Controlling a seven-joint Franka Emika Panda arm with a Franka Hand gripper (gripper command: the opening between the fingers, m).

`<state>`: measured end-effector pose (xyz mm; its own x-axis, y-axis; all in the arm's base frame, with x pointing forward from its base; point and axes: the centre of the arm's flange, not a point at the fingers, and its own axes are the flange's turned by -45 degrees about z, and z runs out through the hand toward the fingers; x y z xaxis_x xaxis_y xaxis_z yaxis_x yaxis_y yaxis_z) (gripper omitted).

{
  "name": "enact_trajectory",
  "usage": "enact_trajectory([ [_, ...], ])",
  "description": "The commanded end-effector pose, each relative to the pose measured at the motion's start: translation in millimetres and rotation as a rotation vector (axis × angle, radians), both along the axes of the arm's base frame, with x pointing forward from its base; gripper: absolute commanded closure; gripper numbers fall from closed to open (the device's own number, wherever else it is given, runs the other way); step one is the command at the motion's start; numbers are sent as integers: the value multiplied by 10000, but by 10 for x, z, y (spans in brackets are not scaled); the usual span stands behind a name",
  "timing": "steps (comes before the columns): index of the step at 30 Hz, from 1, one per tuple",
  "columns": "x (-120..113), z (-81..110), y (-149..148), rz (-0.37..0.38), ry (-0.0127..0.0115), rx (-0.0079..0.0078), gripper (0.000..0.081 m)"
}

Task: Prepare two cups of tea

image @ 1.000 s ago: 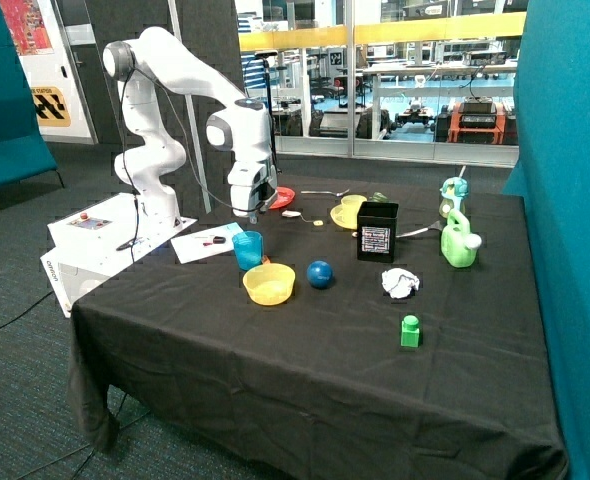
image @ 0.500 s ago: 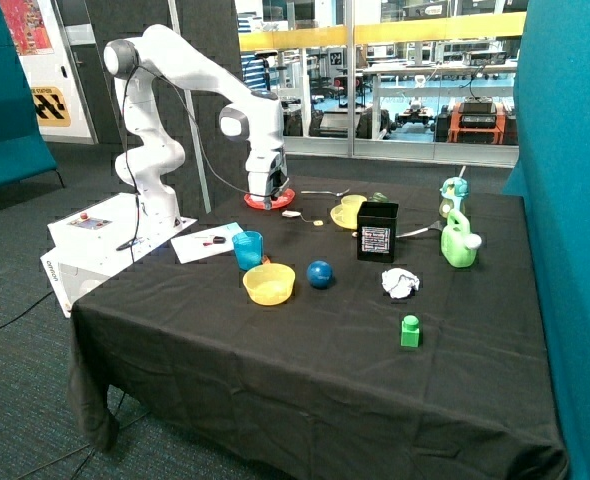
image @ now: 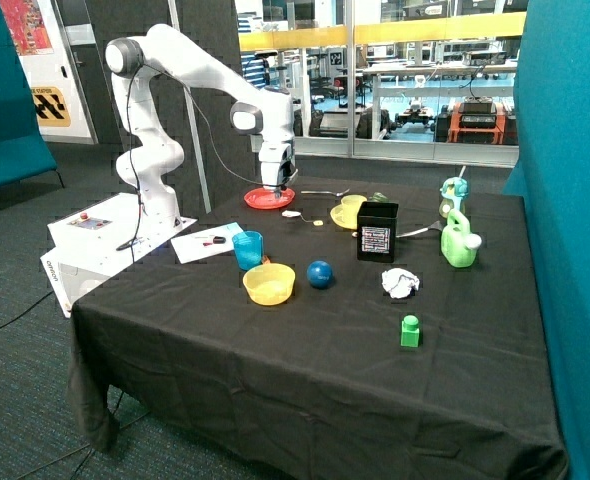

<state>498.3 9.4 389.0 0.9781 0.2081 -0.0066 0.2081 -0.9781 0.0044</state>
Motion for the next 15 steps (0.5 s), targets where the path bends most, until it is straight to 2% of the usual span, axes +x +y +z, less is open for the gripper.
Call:
enact_trajectory([
  [1, -76, -50, 435, -205, -56, 56, 277],
  [15, -250, -261, 952, -121, -56, 56, 212],
])
